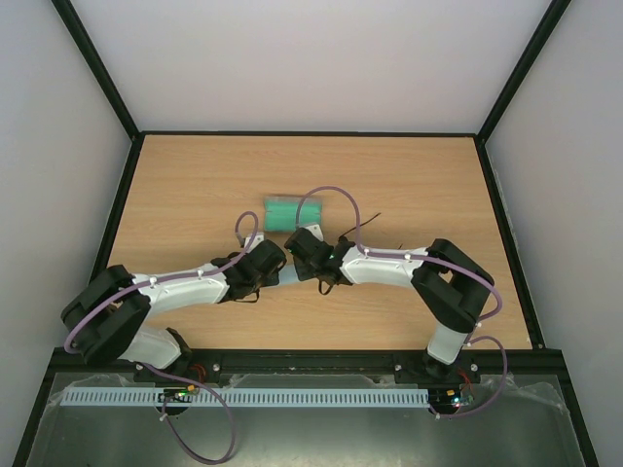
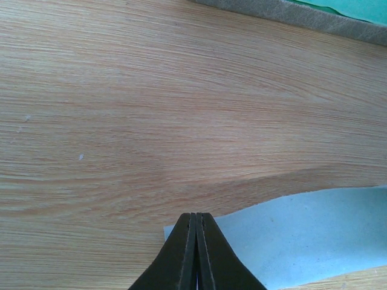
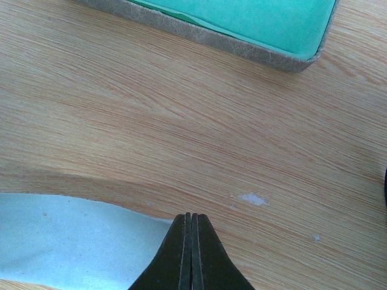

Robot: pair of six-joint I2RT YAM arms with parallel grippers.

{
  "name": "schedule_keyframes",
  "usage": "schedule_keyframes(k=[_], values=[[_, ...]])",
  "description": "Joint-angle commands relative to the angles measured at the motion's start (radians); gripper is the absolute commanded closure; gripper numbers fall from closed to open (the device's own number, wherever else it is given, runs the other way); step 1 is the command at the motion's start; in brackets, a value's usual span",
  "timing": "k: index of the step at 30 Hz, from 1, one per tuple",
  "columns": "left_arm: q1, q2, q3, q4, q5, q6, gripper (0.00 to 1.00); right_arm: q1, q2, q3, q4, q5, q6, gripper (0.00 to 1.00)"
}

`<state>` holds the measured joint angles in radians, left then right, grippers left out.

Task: Organize the sunglasses
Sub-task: Fold the glasses cleaning cloth at the center of the board.

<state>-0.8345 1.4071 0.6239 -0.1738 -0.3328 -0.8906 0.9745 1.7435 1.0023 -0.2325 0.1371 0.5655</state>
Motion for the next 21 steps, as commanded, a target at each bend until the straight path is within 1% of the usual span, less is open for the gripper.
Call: schedule_keyframes(k=[1, 7, 10, 12, 16, 18, 20, 21], values=[[0.007, 0.016, 0.011, 0.0, -0.012, -0.001, 0.97, -0.006, 0.014, 0.014, 0.007, 0.018, -0.003, 0.99], [0.006, 0.016, 0.007, -0.004, -0.019, -0.009, 0.97, -0.008, 0.021, 0.014, 0.009, 0.019, -0.003, 0.99], [0.008, 0.012, 0.003, -0.006, -0.023, -0.014, 0.94, -0.008, 0.024, 0.012, 0.01, 0.02, -0.001, 0.99], [0.01, 0.008, 0.003, -0.007, -0.025, -0.017, 0.93, -0.01, 0.025, 0.011, 0.011, 0.021, 0.0, 0.97], [0.012, -0.009, 0.006, -0.018, -0.035, -0.022, 0.88, -0.013, 0.02, 0.009, 0.013, 0.025, 0.002, 0.89], [0.016, -0.017, 0.005, -0.03, -0.043, -0.023, 0.85, -0.015, 0.018, 0.011, 0.012, 0.029, -0.001, 0.83], [0.02, -0.027, 0.007, -0.042, -0.049, -0.025, 0.77, -0.02, 0.01, 0.011, 0.01, 0.034, -0.006, 0.77], [0.023, -0.031, 0.008, -0.048, -0.05, -0.025, 0.75, -0.023, 0.006, 0.012, 0.01, 0.036, -0.009, 0.74]])
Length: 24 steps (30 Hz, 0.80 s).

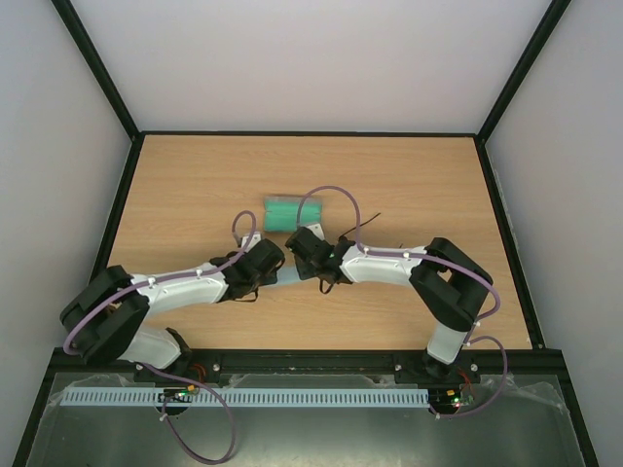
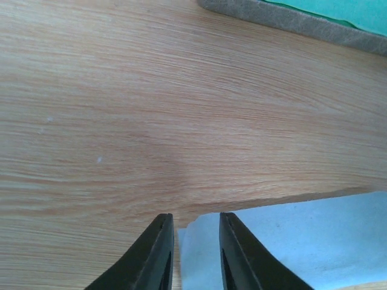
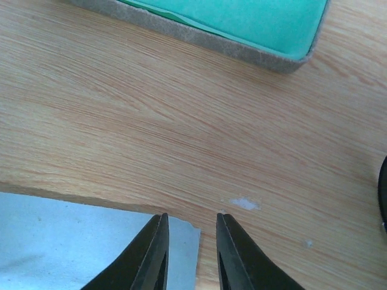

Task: Organize the sunglasses
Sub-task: Fold the glasses cleaning cloth at the center of the board.

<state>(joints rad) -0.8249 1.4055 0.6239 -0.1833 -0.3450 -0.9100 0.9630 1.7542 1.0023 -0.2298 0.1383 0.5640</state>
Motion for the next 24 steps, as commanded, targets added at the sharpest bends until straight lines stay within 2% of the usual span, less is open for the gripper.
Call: schedule_keyframes(k=[1, 3, 4, 9, 14, 19, 24], values=[[0.016, -0.037, 0.007, -0.046, -0.04, -0.008, 0.73, -0.014, -0.01, 0.012, 0.003, 0.035, -0.01, 0.72], [0.021, -0.054, 0.008, -0.06, -0.039, -0.011, 0.66, -0.017, -0.025, 0.013, -0.005, 0.034, -0.013, 0.7], [0.022, -0.062, 0.009, -0.069, -0.036, -0.012, 0.59, -0.017, -0.037, 0.012, -0.008, 0.03, -0.013, 0.68], [0.026, -0.129, 0.024, -0.139, -0.018, -0.008, 0.42, -0.017, -0.126, -0.046, -0.001, -0.015, -0.013, 0.61], [0.058, -0.216, 0.014, -0.171, 0.08, 0.003, 0.28, -0.029, -0.206, -0.111, 0.03, -0.169, -0.007, 0.56], [0.129, -0.286, -0.042, -0.137, 0.256, 0.031, 0.22, -0.052, -0.249, -0.166, 0.066, -0.289, 0.015, 0.55], [0.153, -0.284, -0.074, -0.121, 0.31, 0.04, 0.23, -0.063, -0.205, -0.146, 0.036, -0.275, 0.011, 0.56]])
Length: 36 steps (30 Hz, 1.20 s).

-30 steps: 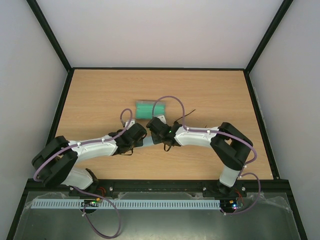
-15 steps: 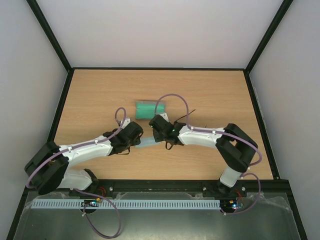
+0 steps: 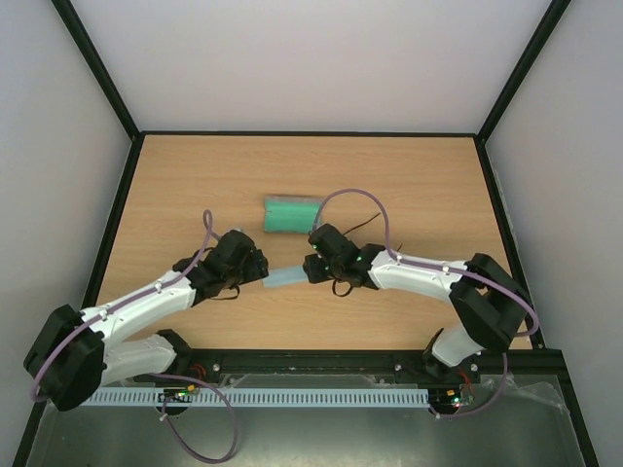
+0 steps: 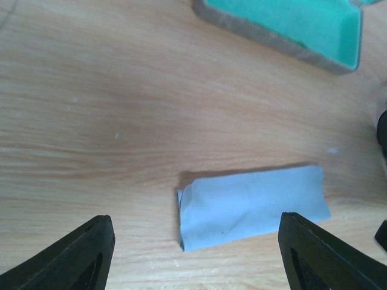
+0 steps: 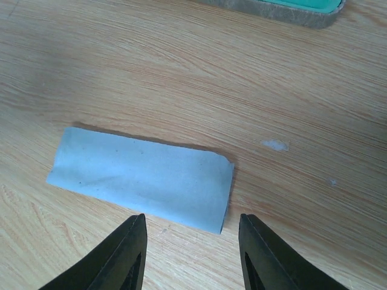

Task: Organize the sunglasses
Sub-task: Fold the glasses cleaning cloth at the center of the board, then pick up the glasses cleaning cloth from the center of the board.

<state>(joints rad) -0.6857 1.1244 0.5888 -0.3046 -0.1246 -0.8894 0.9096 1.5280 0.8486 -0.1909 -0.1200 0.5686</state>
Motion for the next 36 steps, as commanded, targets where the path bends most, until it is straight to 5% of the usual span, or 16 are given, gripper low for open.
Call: schedule_keyframes(k=[1, 5, 36], values=[[0.018, -0.003, -0.051, 0.01, 0.098, 0.017, 0.24, -0.009, 0.044, 0.021, -0.016, -0.002, 0.006, 0.57], [0.024, -0.013, -0.086, 0.033, 0.105, 0.005, 0.26, -0.009, 0.113, 0.049, -0.034, 0.011, 0.005, 0.65], [0.04, -0.02, -0.112, 0.068, 0.098, 0.006, 0.29, 0.028, 0.282, 0.113, -0.053, 0.121, 0.038, 0.77]])
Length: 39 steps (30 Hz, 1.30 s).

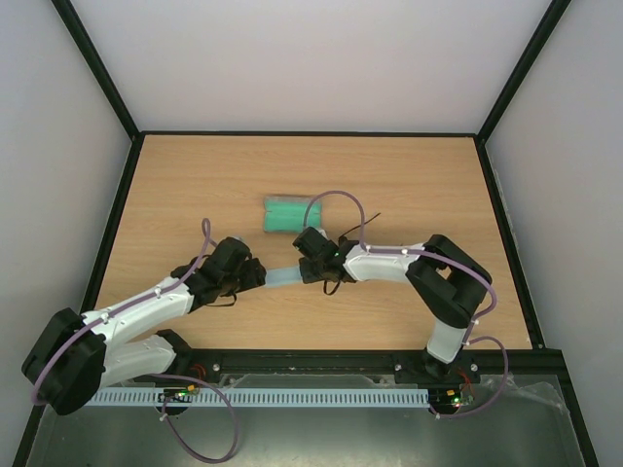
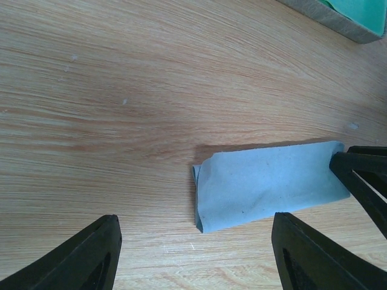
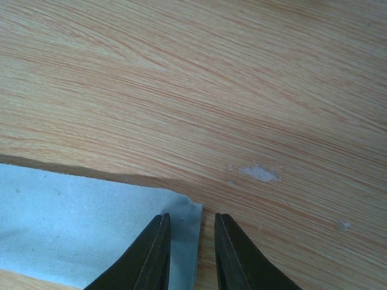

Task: Organize the sunglasses
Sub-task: Pick up the glasses cleaning cloth from the center of the board.

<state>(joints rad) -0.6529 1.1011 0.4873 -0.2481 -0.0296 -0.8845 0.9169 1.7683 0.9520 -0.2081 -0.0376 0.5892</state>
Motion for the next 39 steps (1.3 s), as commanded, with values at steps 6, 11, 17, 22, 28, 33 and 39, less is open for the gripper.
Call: schedule_keyframes(k=[6, 11, 17, 22, 28, 33, 39], values=[[0.007, 0.001, -0.019, 0.02, 0.007, 0.0, 0.29, 0.048, 0.063, 0.002, -0.033, 0.048, 0.04, 0.8], [0.009, 0.0, -0.024, 0.023, 0.01, 0.0, 0.29, 0.067, 0.068, -0.019, -0.024, 0.049, 0.069, 0.78], [0.009, 0.009, -0.027, 0.032, 0.015, 0.0, 0.29, 0.069, 0.076, -0.049, 0.007, 0.04, 0.088, 0.92], [0.009, 0.024, -0.027, 0.046, 0.022, 0.0, 0.29, 0.069, 0.076, -0.056, 0.022, 0.037, 0.094, 0.97], [0.006, 0.11, -0.003, 0.075, 0.032, 0.008, 0.32, 0.07, 0.068, -0.058, 0.032, 0.038, 0.103, 0.99], [-0.01, 0.185, 0.029, 0.07, 0.006, 0.012, 0.45, 0.069, 0.068, -0.063, 0.036, 0.037, 0.107, 0.99], [-0.032, 0.252, 0.052, 0.071, -0.024, 0.006, 0.59, 0.07, 0.069, -0.069, 0.05, 0.03, 0.11, 0.99]])
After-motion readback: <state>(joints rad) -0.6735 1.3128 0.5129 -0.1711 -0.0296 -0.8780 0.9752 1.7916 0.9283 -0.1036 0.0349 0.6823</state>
